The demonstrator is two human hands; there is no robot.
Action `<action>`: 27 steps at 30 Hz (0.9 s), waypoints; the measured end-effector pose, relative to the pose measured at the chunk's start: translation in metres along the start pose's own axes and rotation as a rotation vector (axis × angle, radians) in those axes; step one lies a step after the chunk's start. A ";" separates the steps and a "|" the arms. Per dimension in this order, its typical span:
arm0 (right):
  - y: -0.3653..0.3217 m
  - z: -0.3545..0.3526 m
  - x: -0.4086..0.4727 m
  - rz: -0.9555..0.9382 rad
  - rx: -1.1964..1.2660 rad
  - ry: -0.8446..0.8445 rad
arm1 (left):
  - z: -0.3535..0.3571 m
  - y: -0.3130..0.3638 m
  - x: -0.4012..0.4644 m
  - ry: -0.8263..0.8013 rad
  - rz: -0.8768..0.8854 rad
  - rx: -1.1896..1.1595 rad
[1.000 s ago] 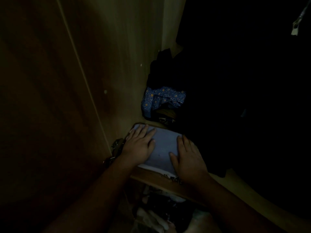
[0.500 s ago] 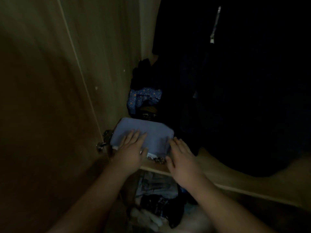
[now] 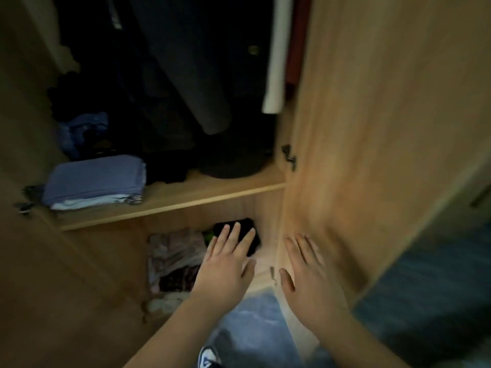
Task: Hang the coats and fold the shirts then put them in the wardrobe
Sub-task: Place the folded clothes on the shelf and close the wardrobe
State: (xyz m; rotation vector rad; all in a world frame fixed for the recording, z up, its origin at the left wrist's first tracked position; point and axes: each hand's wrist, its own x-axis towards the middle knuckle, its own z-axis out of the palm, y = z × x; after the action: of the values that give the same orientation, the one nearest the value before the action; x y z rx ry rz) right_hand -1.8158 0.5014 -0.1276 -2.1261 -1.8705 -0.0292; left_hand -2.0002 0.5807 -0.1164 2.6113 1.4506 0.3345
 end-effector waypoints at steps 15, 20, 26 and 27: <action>0.151 -0.094 -0.093 0.380 -0.006 0.213 | 0.003 0.172 0.019 0.009 0.298 0.077; 0.134 -0.106 -0.033 0.253 0.100 0.196 | -0.034 0.143 0.021 0.087 0.192 0.058; 0.090 -0.078 -0.039 0.229 0.415 0.129 | -0.057 0.093 -0.014 0.101 0.044 -0.003; 0.080 -0.074 -0.041 0.175 0.392 0.119 | -0.055 0.082 -0.020 0.110 0.018 0.001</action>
State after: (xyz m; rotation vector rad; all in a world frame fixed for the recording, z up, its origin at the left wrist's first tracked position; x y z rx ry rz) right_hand -1.7304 0.4360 -0.0837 -1.9568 -1.4748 0.2259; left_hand -1.9578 0.5208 -0.0470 2.6473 1.4606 0.4869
